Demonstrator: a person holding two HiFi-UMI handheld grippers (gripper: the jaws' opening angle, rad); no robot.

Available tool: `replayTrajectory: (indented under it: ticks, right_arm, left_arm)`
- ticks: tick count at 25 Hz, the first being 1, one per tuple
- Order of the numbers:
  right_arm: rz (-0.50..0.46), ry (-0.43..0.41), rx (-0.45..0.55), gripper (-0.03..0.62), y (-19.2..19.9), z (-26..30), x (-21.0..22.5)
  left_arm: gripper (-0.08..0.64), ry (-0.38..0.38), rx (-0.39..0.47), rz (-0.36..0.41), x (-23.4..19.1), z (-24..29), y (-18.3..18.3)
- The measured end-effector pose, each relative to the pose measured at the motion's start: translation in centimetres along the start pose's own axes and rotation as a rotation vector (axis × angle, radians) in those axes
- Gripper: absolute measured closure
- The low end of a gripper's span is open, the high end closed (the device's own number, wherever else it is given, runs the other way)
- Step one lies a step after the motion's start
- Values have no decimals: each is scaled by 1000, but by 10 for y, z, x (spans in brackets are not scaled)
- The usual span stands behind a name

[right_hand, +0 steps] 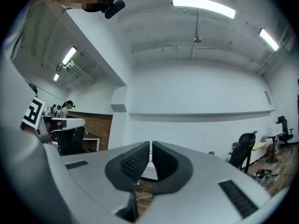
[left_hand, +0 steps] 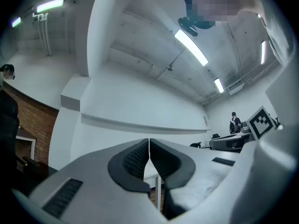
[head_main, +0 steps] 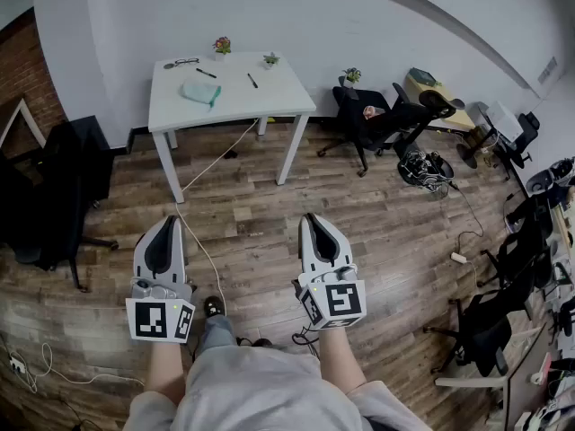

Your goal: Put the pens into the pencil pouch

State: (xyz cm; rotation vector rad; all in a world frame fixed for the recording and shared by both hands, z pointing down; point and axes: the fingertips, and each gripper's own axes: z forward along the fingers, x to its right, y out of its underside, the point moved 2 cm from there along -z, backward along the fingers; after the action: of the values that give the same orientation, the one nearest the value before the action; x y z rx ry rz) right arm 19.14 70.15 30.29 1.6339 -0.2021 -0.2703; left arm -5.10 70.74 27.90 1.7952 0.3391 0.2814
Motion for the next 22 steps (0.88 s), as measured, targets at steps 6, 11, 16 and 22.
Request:
replayTrajectory:
  ticks: [6,11,16,22]
  right_arm:
    - [4,1,-4,555,-1,-4,5]
    - [2,-4,-9,555,1,4,4]
    - [-2,-2,-14,555,4,21,3]
    - [-6,-1,3,555,4,57,1]
  left_arm:
    - [534,2,13,0,7,1,-4]
    - [534,0,12,-3,3,7,-1]
    - [534,4,9,-10,-8,20,4]
    - [534,7,7,-14,-33,50,12]
